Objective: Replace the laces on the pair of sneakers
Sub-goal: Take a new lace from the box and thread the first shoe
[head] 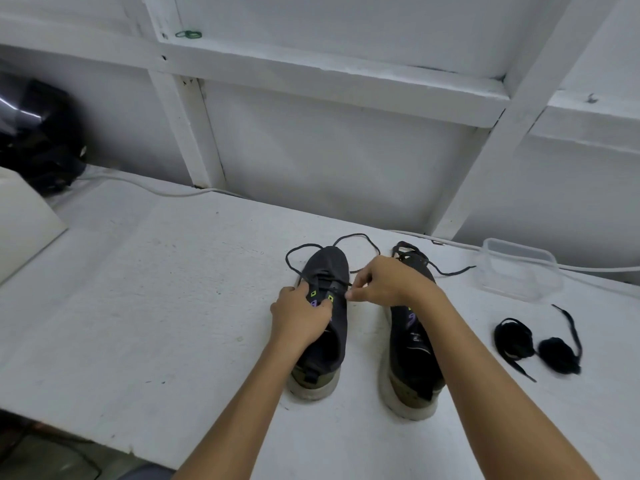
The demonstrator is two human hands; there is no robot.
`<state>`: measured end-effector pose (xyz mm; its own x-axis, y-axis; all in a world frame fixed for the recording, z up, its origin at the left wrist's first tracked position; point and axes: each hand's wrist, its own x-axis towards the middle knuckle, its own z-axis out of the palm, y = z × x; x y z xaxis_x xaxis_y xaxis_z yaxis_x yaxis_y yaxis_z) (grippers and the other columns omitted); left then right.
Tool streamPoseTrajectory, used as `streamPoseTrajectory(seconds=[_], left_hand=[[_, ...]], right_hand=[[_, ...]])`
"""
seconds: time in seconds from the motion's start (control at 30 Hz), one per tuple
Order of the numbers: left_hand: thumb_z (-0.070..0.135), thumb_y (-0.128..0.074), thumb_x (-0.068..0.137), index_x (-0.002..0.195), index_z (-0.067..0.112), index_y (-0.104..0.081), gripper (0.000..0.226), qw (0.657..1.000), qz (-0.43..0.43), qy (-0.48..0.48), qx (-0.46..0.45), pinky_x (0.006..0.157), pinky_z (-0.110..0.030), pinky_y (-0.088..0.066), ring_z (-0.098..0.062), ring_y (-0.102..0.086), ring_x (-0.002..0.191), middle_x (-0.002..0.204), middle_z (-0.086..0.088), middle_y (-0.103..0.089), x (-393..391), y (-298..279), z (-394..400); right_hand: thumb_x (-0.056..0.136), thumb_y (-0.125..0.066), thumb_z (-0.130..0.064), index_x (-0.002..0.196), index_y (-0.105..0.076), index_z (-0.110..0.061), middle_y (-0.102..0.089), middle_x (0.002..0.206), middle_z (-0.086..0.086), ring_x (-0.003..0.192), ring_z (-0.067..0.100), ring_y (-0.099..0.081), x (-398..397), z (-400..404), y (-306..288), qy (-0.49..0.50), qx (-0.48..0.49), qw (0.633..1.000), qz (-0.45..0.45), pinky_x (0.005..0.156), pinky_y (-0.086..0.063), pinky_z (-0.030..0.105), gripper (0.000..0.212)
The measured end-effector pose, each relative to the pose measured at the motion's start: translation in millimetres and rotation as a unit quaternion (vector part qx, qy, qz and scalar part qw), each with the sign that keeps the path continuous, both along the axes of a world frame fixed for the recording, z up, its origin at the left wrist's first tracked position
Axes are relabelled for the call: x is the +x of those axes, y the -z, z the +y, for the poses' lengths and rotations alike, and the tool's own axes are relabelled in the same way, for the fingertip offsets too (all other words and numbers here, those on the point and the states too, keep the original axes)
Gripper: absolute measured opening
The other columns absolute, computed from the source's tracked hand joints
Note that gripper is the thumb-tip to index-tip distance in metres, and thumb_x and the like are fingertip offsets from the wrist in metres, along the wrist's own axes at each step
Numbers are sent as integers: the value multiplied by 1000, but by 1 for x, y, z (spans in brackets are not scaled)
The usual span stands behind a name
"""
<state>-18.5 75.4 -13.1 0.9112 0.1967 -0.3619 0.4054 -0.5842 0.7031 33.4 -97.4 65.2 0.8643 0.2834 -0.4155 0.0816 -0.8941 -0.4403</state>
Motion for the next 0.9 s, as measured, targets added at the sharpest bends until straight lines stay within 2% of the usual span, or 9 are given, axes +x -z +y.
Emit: streamPoseTrajectory(seconds=[0.07,0.13,0.23,0.3,0.43,0.53,0.7,0.8,0.9], left_hand=[[63,-43,63,108,34,-63,57,1000,0,2,3,94,-44,-52,-27,-60,99,102,-2,-65,0,-2,0],[56,-47,70,110,32,-64,50,1000,0,13,11,96,-44,-50,-25,-60,99,99,-2,-65,0,-6,0],[51,-46,70,112,28,-64,51,1000,2,18,10,96,-43,-50,-21,-62,98,92,0,-70,-1,-8,0],[55,-44,68,116,27,-63,58,1000,5,17,15,96,-42,-50,-22,-61,101,96,0,-71,-1,-6,-1],[66,-38,60,116,34,-62,69,1000,16,10,7,95,-42,-51,-25,-59,103,99,0,-70,0,-1,0],[64,-38,58,109,40,-61,62,1000,17,3,-1,93,-42,-51,-26,-59,102,98,0,-69,1,2,1],[63,-40,61,111,36,-61,60,1000,17,7,-3,93,-42,-51,-26,-59,102,98,0,-70,2,3,1],[64,-40,62,127,32,-60,75,1000,19,13,-1,95,-43,-51,-25,-59,105,102,-1,-70,2,5,2],[66,-41,62,147,28,-46,92,999,32,7,-6,96,-42,-51,-26,-56,114,111,-2,-70,0,4,1]], right_hand=[[93,-71,-37,87,-78,-23,-63,71,-17,74,4,-59,-1,0,-2,-13,20,1000,-5,62,-41,21,17],[97,-66,-30,86,-74,-19,-60,66,-18,58,0,-49,-1,2,-9,58,204,977,-24,55,-36,17,18],[103,-55,-22,81,-64,-17,-63,83,-6,58,7,-41,5,4,-22,214,524,824,3,50,-29,18,25],[105,-47,-21,75,-60,-17,-71,90,0,55,9,-40,9,5,-27,277,599,751,39,47,-25,20,33],[92,-63,-57,88,-58,-18,-59,70,-8,59,14,-46,3,7,-16,205,254,944,-44,51,-35,25,39],[81,-73,-61,101,-68,-25,-60,90,-12,82,9,-58,-1,6,-3,63,60,996,-13,65,-42,27,42],[90,-69,-34,84,-74,-20,-68,78,0,73,21,-59,-2,2,-3,13,70,997,37,67,-48,32,16],[95,-62,-29,88,-69,-8,-47,62,-6,60,14,-41,-1,1,-13,76,241,967,42,55,-35,28,23],[97,-60,-26,91,-59,-10,-34,59,-7,59,11,-30,6,2,-21,162,447,879,41,55,-18,29,17]])
